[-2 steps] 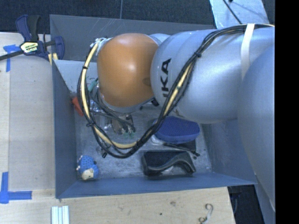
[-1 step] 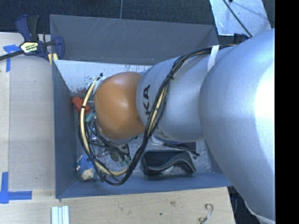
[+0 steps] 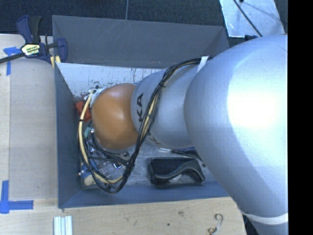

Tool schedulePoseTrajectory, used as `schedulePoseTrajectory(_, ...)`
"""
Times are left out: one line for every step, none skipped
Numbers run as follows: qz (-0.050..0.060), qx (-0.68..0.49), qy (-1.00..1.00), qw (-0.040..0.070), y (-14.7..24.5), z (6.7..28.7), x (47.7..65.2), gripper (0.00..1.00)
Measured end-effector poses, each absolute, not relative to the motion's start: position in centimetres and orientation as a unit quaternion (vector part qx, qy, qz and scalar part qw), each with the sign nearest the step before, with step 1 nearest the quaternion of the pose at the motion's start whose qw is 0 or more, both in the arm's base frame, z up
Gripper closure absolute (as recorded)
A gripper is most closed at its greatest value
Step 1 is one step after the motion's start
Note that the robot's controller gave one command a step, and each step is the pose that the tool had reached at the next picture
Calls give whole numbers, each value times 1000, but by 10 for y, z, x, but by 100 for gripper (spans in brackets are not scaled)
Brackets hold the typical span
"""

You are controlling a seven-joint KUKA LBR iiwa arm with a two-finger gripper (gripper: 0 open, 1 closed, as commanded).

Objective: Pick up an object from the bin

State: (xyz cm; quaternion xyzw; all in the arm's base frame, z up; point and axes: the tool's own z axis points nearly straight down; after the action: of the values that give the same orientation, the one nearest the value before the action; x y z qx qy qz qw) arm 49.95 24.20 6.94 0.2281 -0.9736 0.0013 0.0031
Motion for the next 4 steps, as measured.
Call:
schedulePoseTrajectory(2,227,-974,3,241,71,501,100)
schedulePoseTrajectory(0,384,-923,-4,232,175,507,100)
schedulePoseTrajectory(-1,383,-924,-2,232,173,506,0)
schedulePoseTrajectory(0,215,-977,1,233,79,487,0)
